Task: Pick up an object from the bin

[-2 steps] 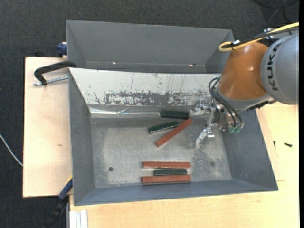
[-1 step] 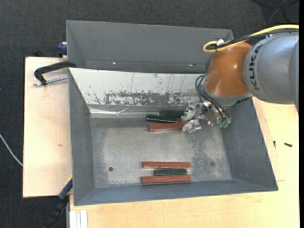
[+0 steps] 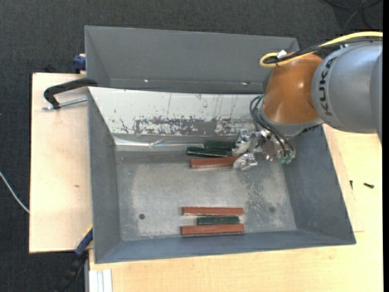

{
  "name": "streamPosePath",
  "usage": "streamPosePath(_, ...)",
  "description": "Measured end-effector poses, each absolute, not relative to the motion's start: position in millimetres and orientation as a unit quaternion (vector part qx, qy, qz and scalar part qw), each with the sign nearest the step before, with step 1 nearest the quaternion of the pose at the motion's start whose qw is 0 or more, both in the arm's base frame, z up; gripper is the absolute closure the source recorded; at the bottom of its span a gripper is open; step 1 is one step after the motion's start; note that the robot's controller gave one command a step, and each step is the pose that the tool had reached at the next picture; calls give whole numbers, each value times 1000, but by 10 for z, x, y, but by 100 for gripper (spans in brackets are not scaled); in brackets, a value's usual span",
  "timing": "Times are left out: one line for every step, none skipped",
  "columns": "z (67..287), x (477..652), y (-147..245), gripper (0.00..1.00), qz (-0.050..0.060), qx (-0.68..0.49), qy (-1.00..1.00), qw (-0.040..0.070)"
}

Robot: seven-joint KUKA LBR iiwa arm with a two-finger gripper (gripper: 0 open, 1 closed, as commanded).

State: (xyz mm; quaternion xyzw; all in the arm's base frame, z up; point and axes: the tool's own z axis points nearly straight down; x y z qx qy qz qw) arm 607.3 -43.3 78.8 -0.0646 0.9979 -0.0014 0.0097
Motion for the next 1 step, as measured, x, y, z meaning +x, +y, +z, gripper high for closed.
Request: streamPosePath(2150,5990,-400,100,0,-85,996,3)
